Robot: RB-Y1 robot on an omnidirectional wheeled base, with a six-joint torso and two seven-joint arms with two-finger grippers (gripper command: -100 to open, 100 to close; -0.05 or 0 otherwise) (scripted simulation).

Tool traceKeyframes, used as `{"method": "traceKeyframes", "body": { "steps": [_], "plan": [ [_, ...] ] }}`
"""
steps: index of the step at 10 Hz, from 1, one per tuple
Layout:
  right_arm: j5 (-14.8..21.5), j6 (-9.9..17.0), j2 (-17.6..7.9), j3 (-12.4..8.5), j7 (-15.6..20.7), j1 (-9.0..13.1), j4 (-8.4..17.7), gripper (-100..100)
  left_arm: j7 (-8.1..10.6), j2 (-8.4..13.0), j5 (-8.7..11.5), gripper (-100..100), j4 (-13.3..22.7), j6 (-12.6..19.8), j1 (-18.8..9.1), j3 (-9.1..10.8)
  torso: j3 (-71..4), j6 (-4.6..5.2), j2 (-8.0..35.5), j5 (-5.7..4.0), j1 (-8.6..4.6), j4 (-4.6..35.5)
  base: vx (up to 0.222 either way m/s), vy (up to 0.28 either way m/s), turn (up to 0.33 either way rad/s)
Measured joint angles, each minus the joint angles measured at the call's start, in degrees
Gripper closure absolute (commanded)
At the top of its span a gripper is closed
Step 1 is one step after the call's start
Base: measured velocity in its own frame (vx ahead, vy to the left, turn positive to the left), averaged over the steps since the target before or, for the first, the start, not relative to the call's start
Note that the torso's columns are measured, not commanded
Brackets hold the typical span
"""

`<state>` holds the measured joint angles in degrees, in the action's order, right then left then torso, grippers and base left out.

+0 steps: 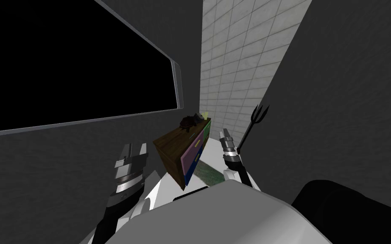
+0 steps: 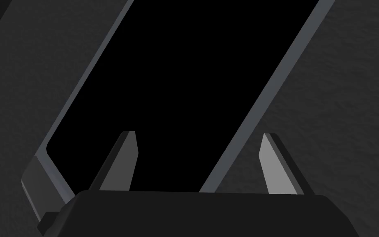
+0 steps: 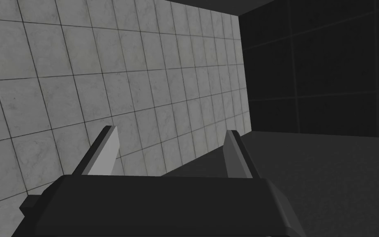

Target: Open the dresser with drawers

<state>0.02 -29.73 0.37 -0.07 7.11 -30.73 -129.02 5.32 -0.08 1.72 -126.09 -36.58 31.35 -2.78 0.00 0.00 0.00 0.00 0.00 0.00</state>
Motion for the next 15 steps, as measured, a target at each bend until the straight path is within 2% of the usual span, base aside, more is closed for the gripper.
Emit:
{"method": "traceKeyframes", "body": {
  "steps": [2, 9, 10, 12, 15],
  "plan": [
    [0.0, 0.0, 0.0, 0.0, 0.0, 0.0, 0.0, 0, 0.0, 0.0, 0.0, 0, 0.0, 0.0, 0.0, 0.0, -12.0, 0.0, 5.97, 0.0, 0.0, 6.0, 0.0, 0.0, 0.0],
    [0.0, -0.01, 0.0, 0.0, 0.0, 0.0, -0.02, 0, 0.0, 0.0, 0.0, 0, -0.02, -0.01, 0.0, 0.0, -70.73, 0.0, 35.39, 0.0, 0.0, 35.37, 0.0, 0.0, 0.0],
    [0.0, -0.01, 0.0, 0.0, 0.0, 0.0, -0.02, -100, 0.0, 0.0, 0.0, 0, -0.02, -0.01, 0.0, 0.0, -79.19, 0.0, 39.62, 0.0, 0.0, 39.6, 0.006, -0.005, 0.054],
    [-1.44, 0.37, -2.72, 0.14, -0.53, 0.41, 0.5, -100, 0.0, 0.0, 0.0, 0, 0.01, 0.0, 0.0, 0.0, -84.26, 0.0, 42.07, -0.01, -0.05, 42.05, 0.002, -0.022, 0.081],
    [-5.85, 2.0, -6.64, 0.39, -2.29, 2.25, 2.26, -100, 0.0, 0.0, 0.0, 0, 0.01, 0.0, 0.0, 0.0, -84.57, 0.0, 42.27, -0.01, -0.04, 42.28, 0.001, -0.041, 0.128]
  ]
}}
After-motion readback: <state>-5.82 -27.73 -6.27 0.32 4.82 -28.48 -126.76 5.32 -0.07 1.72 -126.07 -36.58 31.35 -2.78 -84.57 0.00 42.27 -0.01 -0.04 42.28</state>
